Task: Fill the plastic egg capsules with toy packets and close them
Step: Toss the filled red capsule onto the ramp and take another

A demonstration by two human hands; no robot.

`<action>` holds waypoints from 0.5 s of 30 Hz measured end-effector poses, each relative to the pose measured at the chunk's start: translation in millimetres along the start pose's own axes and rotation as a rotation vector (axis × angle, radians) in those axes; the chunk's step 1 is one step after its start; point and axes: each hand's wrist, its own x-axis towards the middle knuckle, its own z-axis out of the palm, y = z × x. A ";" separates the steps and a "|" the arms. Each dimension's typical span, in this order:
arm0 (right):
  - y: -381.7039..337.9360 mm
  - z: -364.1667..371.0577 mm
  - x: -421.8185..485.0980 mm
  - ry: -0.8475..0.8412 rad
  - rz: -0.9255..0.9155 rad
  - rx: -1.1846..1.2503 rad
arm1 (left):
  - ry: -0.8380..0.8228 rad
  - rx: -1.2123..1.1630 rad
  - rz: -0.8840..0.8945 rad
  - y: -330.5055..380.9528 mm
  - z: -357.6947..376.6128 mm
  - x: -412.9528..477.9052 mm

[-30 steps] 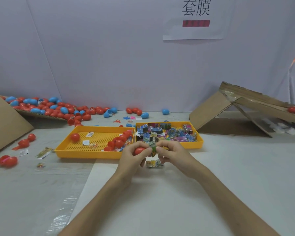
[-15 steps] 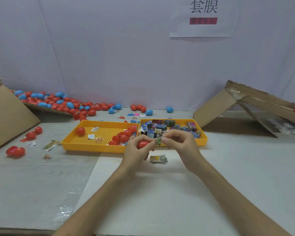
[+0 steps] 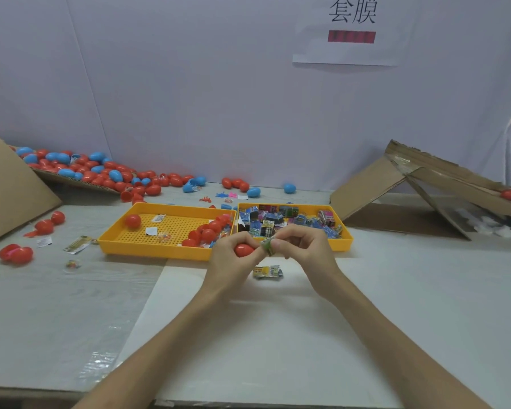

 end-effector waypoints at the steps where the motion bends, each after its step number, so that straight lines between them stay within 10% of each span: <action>1: 1.0 0.1 0.1 -0.003 -0.001 -0.009 | 0.032 0.014 -0.011 -0.3 -0.3 0.3; 15: 0.0 3.6 1.2 -0.033 0.080 0.098 | 0.164 0.133 0.123 -0.1 -4.1 0.3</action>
